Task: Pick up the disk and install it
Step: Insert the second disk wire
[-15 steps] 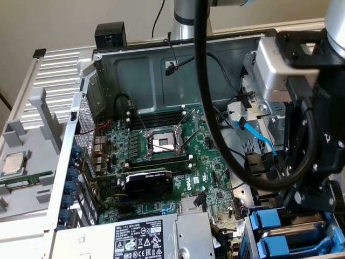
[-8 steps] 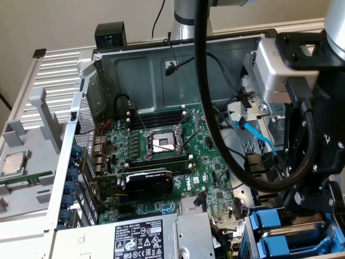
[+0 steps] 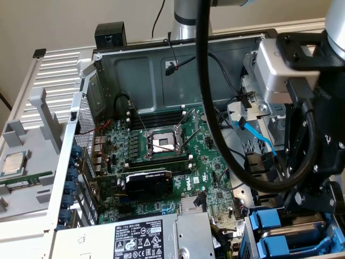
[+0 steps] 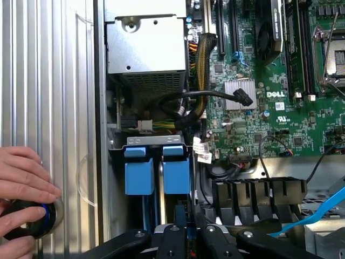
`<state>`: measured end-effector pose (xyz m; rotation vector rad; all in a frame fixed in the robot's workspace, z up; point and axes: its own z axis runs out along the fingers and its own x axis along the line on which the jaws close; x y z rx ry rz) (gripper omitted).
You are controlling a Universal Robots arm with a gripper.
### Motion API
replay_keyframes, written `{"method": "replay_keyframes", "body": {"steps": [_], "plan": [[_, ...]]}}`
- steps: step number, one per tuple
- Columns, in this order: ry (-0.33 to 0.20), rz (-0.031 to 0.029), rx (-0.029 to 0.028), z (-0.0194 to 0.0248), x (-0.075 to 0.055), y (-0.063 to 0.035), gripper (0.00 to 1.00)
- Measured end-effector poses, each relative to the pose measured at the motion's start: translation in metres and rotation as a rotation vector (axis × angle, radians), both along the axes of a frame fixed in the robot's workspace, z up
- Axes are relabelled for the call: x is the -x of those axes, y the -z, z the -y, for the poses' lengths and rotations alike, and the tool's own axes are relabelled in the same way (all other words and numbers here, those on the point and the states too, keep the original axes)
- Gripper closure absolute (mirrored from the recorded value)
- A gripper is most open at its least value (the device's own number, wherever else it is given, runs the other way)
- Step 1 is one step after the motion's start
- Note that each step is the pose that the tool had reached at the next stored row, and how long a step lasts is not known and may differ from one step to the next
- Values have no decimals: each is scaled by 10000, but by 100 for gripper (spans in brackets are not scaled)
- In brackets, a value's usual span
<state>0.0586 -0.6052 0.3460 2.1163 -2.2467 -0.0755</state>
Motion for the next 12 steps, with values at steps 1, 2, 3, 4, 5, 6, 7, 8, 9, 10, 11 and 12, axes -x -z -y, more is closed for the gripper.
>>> {"method": "replay_keyframes", "body": {"steps": [1,2,3,4,5,6,7,8,9,10,11,12], "plan": [[0,0,0,0,0,0,84],[0,0,0,1,0,0,84],[0,0,0,1,0,0,84],[0,0,0,1,0,0,84],[0,0,1,2,0,1,84],[0,0,1,3,0,2,84],[0,0,1,3,0,5,84],[0,0,1,3,0,7,84],[0,0,1,3,0,9,84],[0,1,1,2,0,10,84],[-1,20,1,2,0,16,84],[-1,38,0,1,1,19,84]]}}
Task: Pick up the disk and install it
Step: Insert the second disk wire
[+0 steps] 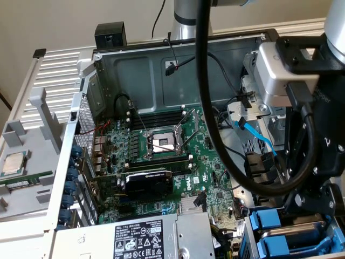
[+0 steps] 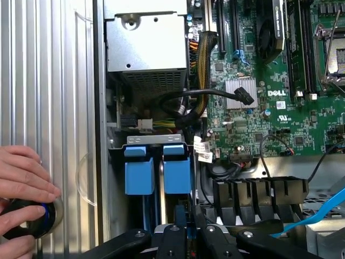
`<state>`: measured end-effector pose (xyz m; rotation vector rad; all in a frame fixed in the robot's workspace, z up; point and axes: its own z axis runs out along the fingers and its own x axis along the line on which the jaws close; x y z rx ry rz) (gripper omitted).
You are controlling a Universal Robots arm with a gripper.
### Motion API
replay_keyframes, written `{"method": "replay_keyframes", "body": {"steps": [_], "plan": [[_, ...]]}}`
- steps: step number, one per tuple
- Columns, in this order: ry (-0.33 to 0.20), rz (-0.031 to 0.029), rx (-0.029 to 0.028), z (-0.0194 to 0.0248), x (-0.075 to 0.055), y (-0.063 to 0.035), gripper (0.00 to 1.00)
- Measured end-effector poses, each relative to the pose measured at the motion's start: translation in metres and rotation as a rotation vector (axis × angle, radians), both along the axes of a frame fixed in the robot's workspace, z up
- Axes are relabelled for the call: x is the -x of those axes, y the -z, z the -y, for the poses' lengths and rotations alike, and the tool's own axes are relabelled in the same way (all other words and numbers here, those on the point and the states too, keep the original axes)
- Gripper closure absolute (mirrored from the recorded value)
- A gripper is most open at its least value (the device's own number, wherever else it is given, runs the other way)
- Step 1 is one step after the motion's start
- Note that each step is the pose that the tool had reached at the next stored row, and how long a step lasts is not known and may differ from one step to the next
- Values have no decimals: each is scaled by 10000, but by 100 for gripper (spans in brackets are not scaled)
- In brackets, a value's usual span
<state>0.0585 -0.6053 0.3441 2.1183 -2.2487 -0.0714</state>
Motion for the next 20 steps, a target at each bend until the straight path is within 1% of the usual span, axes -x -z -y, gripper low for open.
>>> {"method": "replay_keyframes", "body": {"steps": [15,20], "plan": [[2,7,0,2,7,38,84],[1,6,-1,4,-10,43,84]]}}
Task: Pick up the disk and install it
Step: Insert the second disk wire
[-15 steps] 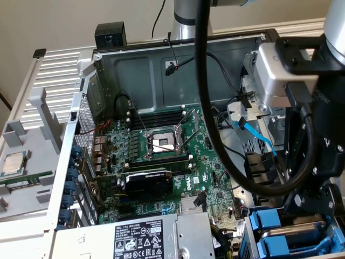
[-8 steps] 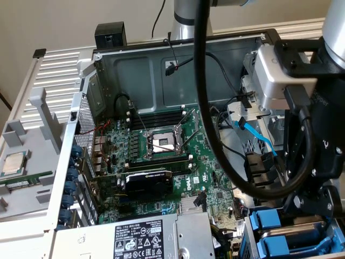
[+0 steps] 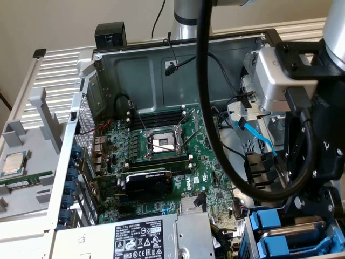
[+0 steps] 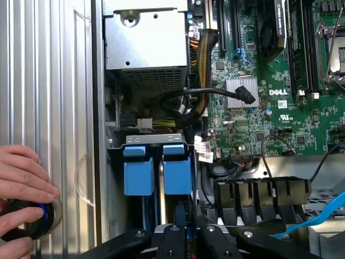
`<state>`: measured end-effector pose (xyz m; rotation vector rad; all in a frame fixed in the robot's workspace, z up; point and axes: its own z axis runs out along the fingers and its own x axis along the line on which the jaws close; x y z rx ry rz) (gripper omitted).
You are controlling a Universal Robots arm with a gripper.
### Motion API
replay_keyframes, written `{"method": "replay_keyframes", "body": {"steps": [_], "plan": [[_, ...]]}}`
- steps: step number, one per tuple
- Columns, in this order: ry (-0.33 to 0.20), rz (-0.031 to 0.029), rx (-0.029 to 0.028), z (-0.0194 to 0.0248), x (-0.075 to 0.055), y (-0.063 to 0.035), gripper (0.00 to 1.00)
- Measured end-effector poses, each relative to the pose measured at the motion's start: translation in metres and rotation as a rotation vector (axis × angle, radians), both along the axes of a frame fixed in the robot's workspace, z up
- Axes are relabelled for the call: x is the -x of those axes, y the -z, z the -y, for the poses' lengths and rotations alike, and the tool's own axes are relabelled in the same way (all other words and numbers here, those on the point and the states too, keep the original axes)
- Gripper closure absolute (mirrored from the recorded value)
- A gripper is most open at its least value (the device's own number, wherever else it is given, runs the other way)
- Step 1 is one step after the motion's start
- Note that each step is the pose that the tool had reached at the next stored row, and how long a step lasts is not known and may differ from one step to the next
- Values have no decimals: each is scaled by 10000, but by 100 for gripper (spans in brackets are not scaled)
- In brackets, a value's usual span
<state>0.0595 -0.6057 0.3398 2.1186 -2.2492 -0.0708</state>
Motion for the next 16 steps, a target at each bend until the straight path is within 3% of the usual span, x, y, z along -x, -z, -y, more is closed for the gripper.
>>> {"method": "replay_keyframes", "body": {"steps": [16], "plan": [[0,14,1,1,-3,34,84]]}}
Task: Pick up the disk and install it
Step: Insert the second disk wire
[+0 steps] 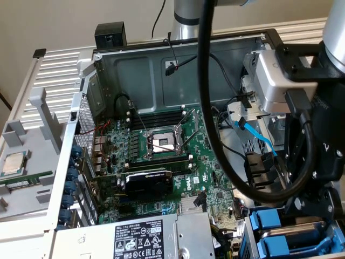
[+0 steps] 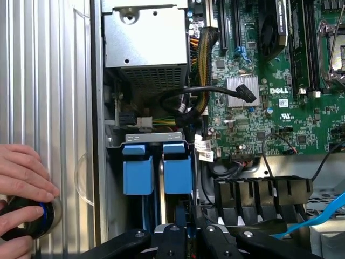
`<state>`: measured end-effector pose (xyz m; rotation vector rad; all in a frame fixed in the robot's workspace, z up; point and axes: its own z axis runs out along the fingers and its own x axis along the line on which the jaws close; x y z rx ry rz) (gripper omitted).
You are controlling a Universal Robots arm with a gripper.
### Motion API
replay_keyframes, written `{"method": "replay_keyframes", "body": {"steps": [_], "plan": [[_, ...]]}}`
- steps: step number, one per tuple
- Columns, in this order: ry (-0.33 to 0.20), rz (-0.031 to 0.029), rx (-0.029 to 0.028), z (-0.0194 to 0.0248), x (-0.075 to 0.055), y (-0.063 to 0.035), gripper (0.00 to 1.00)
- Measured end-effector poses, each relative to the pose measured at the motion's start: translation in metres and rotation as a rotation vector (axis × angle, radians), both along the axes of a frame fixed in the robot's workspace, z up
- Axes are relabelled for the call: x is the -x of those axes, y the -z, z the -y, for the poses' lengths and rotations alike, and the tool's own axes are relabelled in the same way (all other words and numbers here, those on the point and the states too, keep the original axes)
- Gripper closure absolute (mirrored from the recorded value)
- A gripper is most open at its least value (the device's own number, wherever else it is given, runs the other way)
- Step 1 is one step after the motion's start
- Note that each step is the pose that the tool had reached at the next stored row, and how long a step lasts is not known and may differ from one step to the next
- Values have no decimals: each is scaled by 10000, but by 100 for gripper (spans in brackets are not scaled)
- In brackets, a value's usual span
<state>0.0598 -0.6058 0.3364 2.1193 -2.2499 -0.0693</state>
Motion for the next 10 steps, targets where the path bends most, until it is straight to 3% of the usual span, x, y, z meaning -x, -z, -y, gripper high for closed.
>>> {"method": "replay_keyframes", "body": {"steps": [10], "plan": [[-1,3,-5,0,-1,4,82]]}}
